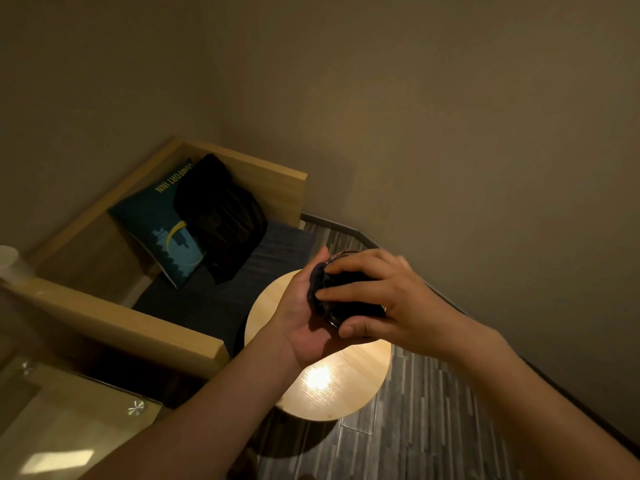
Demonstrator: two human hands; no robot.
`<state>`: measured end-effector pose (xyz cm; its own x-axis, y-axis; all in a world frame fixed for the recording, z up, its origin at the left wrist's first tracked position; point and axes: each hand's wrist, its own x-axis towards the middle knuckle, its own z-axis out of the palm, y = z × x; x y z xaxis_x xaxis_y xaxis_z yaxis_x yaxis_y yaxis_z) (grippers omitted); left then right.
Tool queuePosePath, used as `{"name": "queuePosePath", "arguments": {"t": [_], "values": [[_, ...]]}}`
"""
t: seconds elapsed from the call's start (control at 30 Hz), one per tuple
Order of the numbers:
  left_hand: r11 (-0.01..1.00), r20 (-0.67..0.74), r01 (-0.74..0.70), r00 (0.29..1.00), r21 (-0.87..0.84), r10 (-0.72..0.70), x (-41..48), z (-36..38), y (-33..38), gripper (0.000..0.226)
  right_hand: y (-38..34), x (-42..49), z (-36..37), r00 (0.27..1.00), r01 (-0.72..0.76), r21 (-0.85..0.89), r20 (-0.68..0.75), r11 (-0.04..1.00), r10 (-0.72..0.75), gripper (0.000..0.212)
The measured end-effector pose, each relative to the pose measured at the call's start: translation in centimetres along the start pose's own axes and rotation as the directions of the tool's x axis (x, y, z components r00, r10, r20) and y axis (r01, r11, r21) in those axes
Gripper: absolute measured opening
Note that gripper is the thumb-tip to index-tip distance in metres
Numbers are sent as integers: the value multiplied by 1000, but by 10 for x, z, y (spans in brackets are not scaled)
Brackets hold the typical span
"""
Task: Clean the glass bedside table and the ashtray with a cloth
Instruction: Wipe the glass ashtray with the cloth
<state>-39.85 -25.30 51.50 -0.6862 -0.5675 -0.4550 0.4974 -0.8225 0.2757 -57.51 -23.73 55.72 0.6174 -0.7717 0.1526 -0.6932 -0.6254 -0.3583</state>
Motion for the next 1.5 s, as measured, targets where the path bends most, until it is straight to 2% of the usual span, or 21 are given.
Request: {"name": "queuePosePath", "arguments": {"t": [0.1,0.2,0.33,0.43,0.5,0.57,0.73,0.83,0.97,1.1,1.27,1.43,1.5], "values": [[1000,-2,-22,1000,22,22,-3,3,-3,58,1,3,11,989,-22,63,-145,998,31,41],[999,-23,-43,999,-18,42,-3,4,-8,61,-5,2,27,935,-110,110,-327,988,140,35],[996,-94,-78,993,-38,74,2,1,-13,67,-18,0,46,817,-373,145,-417,916,398,31],[994,-165,-106,981,-26,100,6,-3,-17,64,-27,1,55,753,-489,158,-421,858,506,27],[993,-194,-116,975,-11,112,8,-9,-20,62,-32,0,59,760,-514,140,-382,846,525,30],[993,-223,-116,968,4,114,10,-15,-23,61,-35,-3,61,798,-512,122,-298,851,523,34],[998,-284,-70,956,2,68,12,-32,-30,60,-30,-11,68,854,-518,137,18,844,521,74],[999,-319,-51,946,12,53,17,-45,-32,63,-24,-13,74,863,-502,155,155,851,480,84],[1000,-355,22,934,-1,-21,28,-76,-42,68,-11,-17,96,874,-471,216,245,856,419,74],[994,-373,87,922,-66,-106,49,-121,-53,70,16,-19,142,886,-451,386,303,805,351,45],[986,-367,132,917,-100,-160,77,-190,-66,78,54,-24,219,852,-523,556,358,647,381,27],[990,-319,144,938,-3,-138,109,-244,-75,83,94,-25,275,792,-606,694,480,389,378,23],[991,-280,130,953,23,-118,119,-260,-77,82,107,-25,288,785,-605,757,516,246,342,25]]}}
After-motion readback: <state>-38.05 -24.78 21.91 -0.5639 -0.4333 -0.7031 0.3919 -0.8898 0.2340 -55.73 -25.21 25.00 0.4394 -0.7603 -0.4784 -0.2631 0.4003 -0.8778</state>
